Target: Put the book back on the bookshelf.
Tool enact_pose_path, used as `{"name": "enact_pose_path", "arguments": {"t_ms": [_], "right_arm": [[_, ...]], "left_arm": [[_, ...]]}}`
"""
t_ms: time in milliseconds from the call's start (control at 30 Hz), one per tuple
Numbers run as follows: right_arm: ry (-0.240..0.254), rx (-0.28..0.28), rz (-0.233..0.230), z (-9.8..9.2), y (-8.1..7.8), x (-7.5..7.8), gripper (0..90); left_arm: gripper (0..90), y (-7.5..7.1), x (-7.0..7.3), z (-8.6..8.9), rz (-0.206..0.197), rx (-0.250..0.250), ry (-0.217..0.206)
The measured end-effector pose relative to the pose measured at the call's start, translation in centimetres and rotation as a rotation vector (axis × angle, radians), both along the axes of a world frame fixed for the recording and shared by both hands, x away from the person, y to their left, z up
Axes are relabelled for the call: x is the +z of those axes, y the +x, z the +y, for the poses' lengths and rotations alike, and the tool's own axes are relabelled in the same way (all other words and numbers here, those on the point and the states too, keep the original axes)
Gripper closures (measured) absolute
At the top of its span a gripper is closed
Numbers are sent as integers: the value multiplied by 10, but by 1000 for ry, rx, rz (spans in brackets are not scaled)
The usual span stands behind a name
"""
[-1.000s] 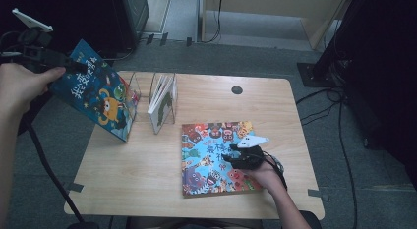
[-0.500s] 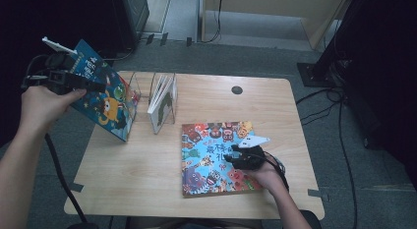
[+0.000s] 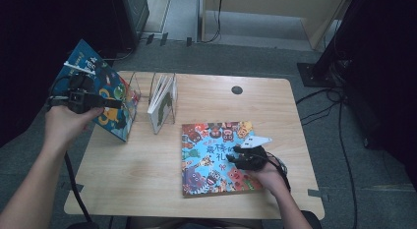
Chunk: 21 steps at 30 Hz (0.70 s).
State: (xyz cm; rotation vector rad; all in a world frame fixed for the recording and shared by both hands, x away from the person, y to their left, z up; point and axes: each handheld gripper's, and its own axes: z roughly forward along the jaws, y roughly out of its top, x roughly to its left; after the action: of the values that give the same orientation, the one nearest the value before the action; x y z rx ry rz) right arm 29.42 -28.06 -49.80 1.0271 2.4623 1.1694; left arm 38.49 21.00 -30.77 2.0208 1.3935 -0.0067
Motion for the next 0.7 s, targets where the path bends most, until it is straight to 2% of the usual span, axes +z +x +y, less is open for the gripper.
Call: {"name": "enact_pose_path", "arguments": {"t_ms": [233,367,567,700], "right_arm": [[-2,4,2,-3,-1,0,568],[-6,10,-2,-3,-2,0,571],[2,-7,-5,-6,-4,-1,515],[6,-12,-12,-8,-8,0,488]], "left_arm": [[579,-6,-25,-14,5,-32,9],[566,-12,-39,-23,-5,-49,-21],[535,-19,-60,-39,-5,-85,-2],[502,-22,-72,-51,-6,-117,-10]]}}
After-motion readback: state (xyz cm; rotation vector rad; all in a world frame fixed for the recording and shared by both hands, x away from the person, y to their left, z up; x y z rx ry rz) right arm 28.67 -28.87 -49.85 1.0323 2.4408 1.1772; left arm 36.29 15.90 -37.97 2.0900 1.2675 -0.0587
